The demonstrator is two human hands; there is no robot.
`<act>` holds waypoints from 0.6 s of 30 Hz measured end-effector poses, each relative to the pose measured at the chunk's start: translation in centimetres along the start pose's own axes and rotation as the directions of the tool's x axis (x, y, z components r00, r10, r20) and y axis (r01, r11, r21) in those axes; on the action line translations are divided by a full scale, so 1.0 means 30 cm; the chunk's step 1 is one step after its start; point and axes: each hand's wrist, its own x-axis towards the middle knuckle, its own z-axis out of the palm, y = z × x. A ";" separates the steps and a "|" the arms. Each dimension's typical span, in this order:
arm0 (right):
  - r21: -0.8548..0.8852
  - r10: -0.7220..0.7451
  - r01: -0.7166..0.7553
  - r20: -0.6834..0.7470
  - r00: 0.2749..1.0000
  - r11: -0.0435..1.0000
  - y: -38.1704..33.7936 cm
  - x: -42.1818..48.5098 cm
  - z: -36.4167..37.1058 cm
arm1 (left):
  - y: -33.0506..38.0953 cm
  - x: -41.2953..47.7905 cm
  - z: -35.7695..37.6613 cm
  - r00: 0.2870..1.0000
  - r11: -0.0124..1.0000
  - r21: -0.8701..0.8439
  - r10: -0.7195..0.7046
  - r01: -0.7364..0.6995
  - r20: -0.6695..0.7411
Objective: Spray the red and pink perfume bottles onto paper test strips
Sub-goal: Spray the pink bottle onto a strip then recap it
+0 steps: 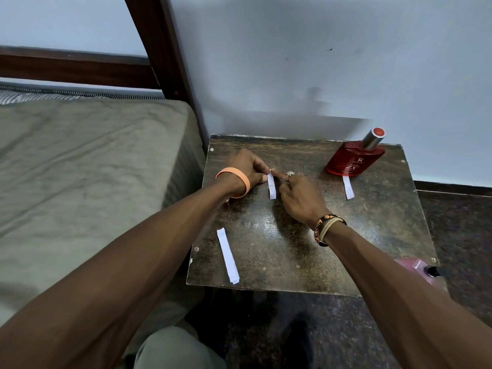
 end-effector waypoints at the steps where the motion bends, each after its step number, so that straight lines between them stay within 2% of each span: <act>1: -0.002 -0.001 0.001 -0.006 1.000 1.000 -0.001 -0.002 0.001 | 0.000 0.000 0.002 1.000 1.000 0.003 -0.002 0.002 -0.003; 13: -0.039 0.047 -0.048 -0.023 0.999 0.998 0.000 0.000 0.008 | 0.000 -0.005 0.006 1.000 1.000 0.006 -0.004 0.005 -0.025; 18: 0.120 0.022 -0.024 0.016 1.000 0.992 0.003 -0.008 -0.004 | 0.018 -0.013 -0.023 1.000 0.999 -0.032 -0.006 0.007 0.026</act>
